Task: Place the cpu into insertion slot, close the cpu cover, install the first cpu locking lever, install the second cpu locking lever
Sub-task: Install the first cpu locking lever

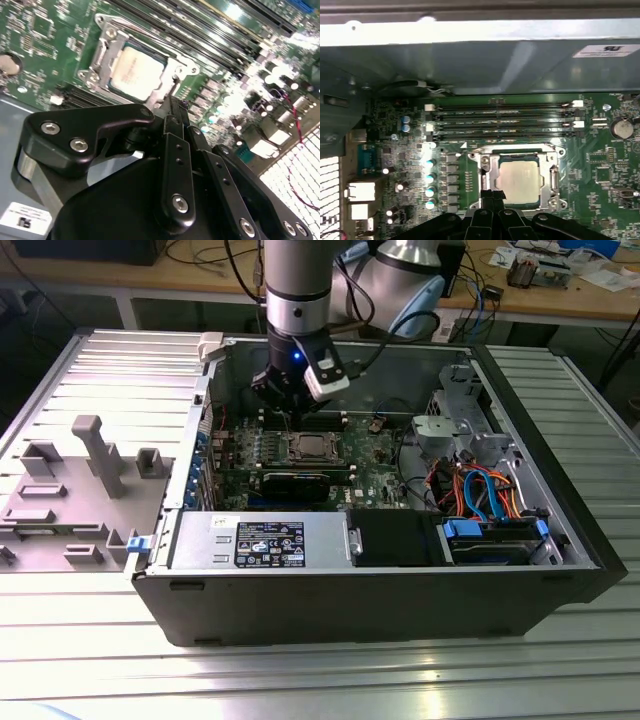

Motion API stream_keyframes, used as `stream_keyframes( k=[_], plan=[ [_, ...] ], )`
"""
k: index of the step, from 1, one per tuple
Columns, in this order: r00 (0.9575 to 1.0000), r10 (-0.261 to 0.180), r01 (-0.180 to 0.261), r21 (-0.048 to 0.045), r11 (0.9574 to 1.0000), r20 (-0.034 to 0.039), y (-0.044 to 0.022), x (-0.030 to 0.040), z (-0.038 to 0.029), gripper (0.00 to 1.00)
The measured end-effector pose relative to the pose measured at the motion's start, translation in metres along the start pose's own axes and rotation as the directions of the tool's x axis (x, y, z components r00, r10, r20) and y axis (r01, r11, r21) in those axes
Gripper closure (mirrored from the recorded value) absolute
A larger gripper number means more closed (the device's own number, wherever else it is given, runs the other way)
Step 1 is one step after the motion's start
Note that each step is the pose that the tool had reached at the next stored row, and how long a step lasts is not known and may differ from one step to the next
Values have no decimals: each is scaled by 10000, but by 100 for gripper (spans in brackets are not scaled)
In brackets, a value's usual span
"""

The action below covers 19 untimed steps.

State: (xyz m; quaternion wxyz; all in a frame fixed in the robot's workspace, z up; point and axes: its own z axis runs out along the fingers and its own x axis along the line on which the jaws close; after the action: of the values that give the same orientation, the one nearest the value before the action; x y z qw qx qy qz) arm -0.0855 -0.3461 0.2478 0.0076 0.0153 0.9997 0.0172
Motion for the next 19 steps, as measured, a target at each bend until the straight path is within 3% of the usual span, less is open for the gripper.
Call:
stream_keyframes(
  k=[5,7,19],
  plan=[
    [10000,1,0,-2,10000,15,5,149,-1,89],
    [10000,1,-1,-1,10000,14,11,176,-2,89],
    [10000,0,0,-1,10000,14,53,190,-32,89]
  ],
)
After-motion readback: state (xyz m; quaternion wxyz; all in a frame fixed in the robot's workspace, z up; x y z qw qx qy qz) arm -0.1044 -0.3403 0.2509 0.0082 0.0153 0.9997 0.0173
